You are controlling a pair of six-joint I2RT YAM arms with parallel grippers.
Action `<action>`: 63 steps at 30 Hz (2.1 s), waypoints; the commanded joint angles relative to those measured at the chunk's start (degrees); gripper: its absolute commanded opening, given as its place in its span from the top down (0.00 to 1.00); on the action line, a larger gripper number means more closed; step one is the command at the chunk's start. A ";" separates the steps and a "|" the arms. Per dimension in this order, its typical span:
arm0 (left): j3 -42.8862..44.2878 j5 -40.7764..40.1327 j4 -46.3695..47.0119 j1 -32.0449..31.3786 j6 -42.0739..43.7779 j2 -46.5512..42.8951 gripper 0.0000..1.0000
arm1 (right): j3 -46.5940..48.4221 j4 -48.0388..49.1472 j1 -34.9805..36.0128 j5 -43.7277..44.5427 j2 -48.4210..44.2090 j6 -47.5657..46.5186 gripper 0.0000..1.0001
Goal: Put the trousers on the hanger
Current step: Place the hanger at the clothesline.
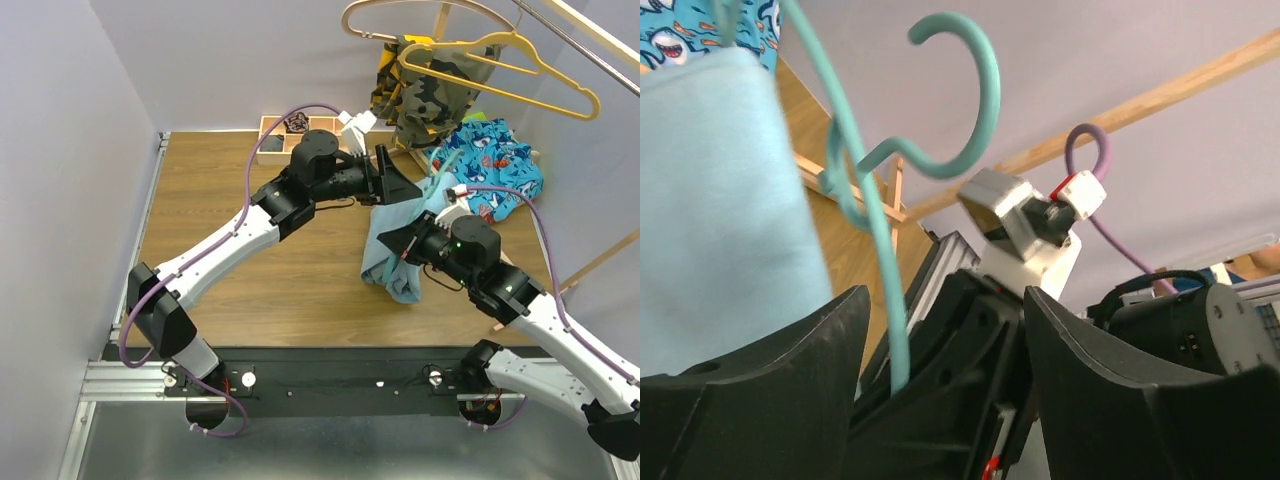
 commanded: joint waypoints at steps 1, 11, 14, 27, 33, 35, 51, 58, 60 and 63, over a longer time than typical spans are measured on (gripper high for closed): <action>0.66 -0.61 -0.66 1.59 3.12 -2.76 0.16 | 7.96 -4.39 -0.04 16.31 -1.41 -3.45 0.99; -4.17 -1.23 -7.60 8.53 8.48 -8.56 0.16 | 19.91 -4.75 -0.12 25.46 8.95 -9.26 0.99; -5.67 -1.67 -8.05 9.93 9.27 -10.23 0.16 | 23.52 -4.31 -1.00 27.92 10.71 -11.45 0.99; -8.57 -2.37 -8.40 10.99 9.88 -12.87 0.16 | 32.23 -0.61 -10.67 25.36 17.05 -10.40 0.99; -9.71 -2.64 -8.14 11.52 9.54 -13.84 0.15 | 32.67 -0.61 -10.76 28.28 16.61 -9.96 0.99; -9.63 -2.64 -8.31 11.61 9.54 -13.84 0.16 | 33.54 -0.44 -10.67 28.81 16.35 -10.57 0.99; -9.72 -2.46 -8.93 11.70 10.06 -14.19 0.15 | 47.08 0.35 -12.51 33.55 20.30 -18.13 0.99; -9.72 -2.72 -9.45 11.79 10.33 -14.54 0.15 | 47.96 1.06 -17.79 29.34 21.09 -17.26 0.99; -9.80 -2.73 -9.37 11.79 10.33 -14.63 0.16 | 48.22 1.32 -19.37 28.11 21.53 -16.99 0.99; -9.72 -2.73 -9.54 11.87 10.42 -14.54 0.15 | 48.66 1.58 -21.39 25.74 22.14 -16.38 0.99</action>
